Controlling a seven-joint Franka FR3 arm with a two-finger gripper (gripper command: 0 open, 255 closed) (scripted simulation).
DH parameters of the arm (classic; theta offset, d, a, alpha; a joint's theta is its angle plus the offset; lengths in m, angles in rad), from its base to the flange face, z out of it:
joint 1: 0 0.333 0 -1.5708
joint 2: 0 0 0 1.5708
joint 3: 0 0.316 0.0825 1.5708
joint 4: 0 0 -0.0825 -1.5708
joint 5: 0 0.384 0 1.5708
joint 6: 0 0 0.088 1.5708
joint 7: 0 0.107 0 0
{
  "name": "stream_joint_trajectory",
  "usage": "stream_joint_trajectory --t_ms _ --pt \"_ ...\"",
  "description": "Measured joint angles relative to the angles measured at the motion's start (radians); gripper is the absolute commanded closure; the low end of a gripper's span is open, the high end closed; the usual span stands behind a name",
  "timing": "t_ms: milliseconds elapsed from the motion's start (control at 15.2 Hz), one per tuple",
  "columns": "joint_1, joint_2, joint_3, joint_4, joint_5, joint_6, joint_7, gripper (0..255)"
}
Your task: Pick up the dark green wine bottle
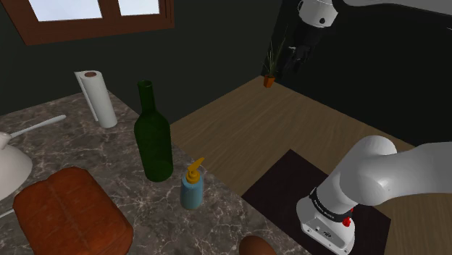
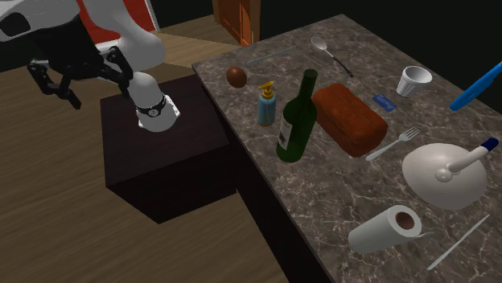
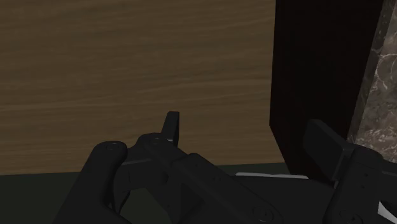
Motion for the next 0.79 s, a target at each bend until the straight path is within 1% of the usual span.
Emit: stream_joint_trajectory --t_ms 66,198,396,660,792 --pt "0.0 0.0 0.0 0.0 0.0 0.0 0.0 0" --pt "0.009 0.022 0.024 0.021 0.016 -0.005 0.026 0" --pt "0.03 0.064 0.077 0.054 0.052 -0.009 0.086 0" --pt "0.054 0.151 0.148 0.146 0.093 -0.029 0.168 0" --pt "0.066 0.196 0.185 0.171 0.112 -0.016 0.212 0"
